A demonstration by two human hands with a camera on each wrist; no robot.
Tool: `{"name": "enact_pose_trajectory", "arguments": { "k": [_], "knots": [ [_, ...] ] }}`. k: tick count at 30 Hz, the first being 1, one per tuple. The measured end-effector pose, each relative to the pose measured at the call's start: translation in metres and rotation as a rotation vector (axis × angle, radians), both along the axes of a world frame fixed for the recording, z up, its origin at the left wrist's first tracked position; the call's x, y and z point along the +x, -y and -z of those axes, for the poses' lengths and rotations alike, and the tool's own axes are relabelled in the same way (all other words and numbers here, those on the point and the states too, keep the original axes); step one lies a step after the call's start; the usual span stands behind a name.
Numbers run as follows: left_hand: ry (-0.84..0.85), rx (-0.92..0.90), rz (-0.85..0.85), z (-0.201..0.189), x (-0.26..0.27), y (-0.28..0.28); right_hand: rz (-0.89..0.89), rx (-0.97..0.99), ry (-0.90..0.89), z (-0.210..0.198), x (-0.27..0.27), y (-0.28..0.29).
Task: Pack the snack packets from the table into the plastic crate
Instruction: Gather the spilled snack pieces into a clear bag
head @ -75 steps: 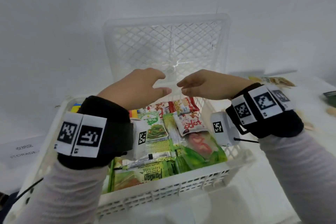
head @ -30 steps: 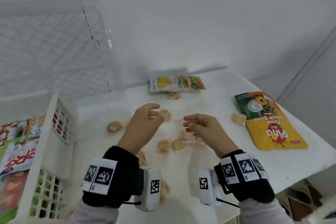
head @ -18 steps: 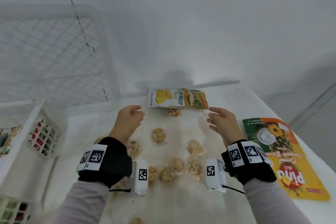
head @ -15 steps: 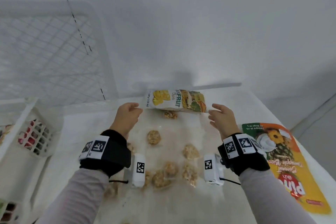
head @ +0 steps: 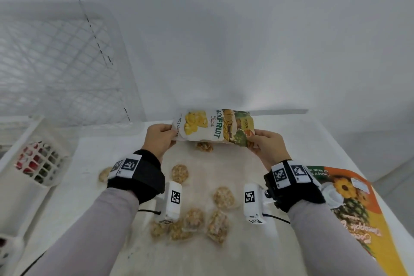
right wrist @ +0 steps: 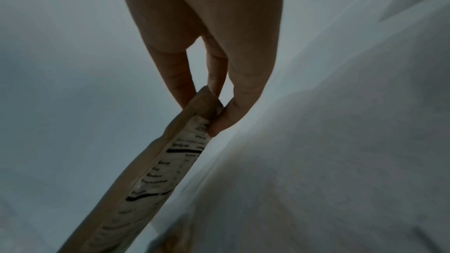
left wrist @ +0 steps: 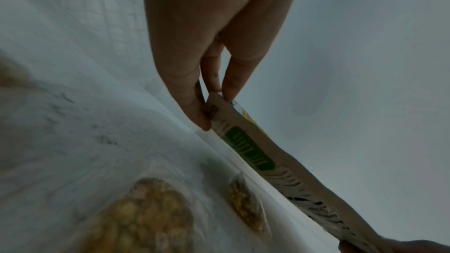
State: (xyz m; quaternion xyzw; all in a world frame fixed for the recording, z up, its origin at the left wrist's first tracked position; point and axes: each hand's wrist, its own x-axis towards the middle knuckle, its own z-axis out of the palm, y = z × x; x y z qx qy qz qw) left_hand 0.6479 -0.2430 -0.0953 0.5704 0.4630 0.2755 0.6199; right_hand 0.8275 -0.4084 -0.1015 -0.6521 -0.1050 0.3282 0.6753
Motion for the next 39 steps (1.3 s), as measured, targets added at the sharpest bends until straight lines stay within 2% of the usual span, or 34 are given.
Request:
{"name": "enact_pose_trajectory", "arguments": {
  "k": [3, 6, 9, 12, 15, 17, 19, 22, 25, 27, 30, 33, 35, 37, 39],
  "knots": [
    [0.049, 0.039, -0.014, -0.003, -0.012, 0.000, -0.059, 0.109, -0.019, -0.014, -0.008, 0.003],
    [0.009, 0.080, -0.007, -0.006, -0.019, -0.003, -0.065, 0.206, -0.037, -0.026, -0.024, 0.000],
    [-0.077, 0.136, -0.068, -0.008, -0.021, -0.006, -0.046, 0.213, 0.090, -0.033, -0.050, -0.008],
    [-0.161, 0.355, -0.114, -0.018, -0.025, 0.005, -0.019, 0.171, 0.234, -0.034, -0.077, -0.016],
    [-0.032, 0.485, 0.045, -0.038, -0.024, 0.028, -0.046, 0.132, 0.362, -0.035, -0.101, -0.022],
    [-0.006, 0.496, 0.153, -0.049, -0.024, 0.043, -0.101, 0.156, 0.256, -0.036, -0.114, -0.026],
    [-0.045, 0.556, 0.202, -0.055, -0.026, 0.054, -0.175, 0.161, 0.179, -0.036, -0.125, -0.027],
    [-0.132, 0.721, 0.173, -0.057, -0.036, 0.063, -0.249, 0.117, 0.212, -0.036, -0.135, -0.027],
    [-0.187, 0.938, 0.214, -0.058, -0.048, 0.068, -0.263, 0.042, 0.295, -0.036, -0.135, -0.025],
    [-0.233, 1.087, 0.161, -0.057, -0.054, 0.066, -0.268, -0.014, 0.390, -0.036, -0.135, -0.023],
    [-0.300, 1.089, 0.037, -0.056, -0.059, 0.060, -0.375, -0.064, 0.550, -0.038, -0.139, -0.019],
    [-0.377, 1.071, 0.067, -0.052, -0.060, 0.055, -0.518, -0.153, 0.803, -0.044, -0.142, -0.018],
    [-0.359, 1.073, 0.118, -0.051, -0.062, 0.056, -0.434, -0.195, 1.028, -0.050, -0.140, -0.019],
    [-0.346, 1.090, 0.151, -0.050, -0.065, 0.058, -0.290, -0.126, 1.214, -0.059, -0.140, -0.023],
    [-0.325, 1.105, 0.172, -0.050, -0.067, 0.059, -0.370, -0.161, 1.401, -0.069, -0.141, -0.030]
  ]
}}
